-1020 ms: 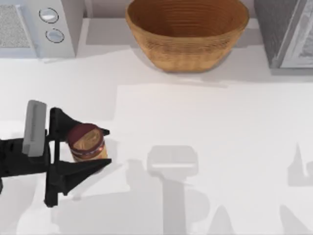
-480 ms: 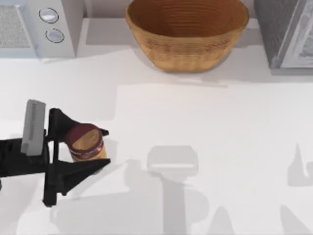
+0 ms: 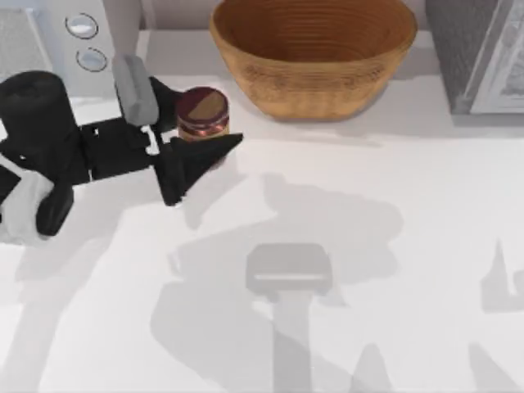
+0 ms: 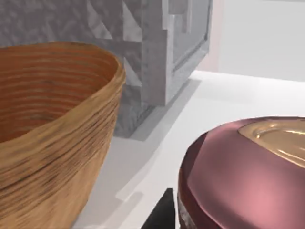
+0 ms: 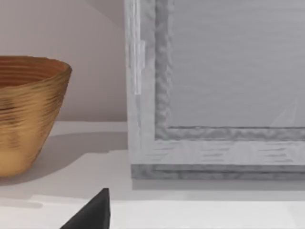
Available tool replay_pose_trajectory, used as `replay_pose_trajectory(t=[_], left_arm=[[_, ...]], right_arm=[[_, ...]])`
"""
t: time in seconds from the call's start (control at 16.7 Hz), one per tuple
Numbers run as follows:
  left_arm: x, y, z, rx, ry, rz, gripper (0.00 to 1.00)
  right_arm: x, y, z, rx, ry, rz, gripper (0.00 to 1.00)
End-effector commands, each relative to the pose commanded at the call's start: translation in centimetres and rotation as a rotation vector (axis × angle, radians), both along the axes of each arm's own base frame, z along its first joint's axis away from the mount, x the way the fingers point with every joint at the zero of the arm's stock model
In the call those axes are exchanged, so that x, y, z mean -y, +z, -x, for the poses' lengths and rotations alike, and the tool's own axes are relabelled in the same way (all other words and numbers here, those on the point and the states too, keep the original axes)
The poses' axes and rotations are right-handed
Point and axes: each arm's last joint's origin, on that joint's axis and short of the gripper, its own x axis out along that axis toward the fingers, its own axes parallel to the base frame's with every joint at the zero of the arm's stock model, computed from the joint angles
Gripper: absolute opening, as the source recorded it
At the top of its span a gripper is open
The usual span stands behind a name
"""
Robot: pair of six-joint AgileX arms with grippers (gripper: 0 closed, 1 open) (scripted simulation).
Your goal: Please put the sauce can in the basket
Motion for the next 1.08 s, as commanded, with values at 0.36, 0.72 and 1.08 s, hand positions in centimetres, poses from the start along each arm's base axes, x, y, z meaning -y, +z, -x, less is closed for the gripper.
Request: replay_pose_trajectory(t=[0.36,0.72,1.08], left_arm=[[5.9,6.3,-8.6,0.044,0.301,0.012,0.00],[10.7,10.6,-10.8,0.030,0.446,0.014,0.00],[10.7,10.9,-10.8,0.035,0.449,0.016,0.00]], right_arm=[[0.0,0.0,0.0,0.000,0.000,0.000,1.00],[0.0,0.0,0.0,0.000,0.000,0.000,1.00],[0.0,0.0,0.0,0.000,0.000,0.000,1.00]])
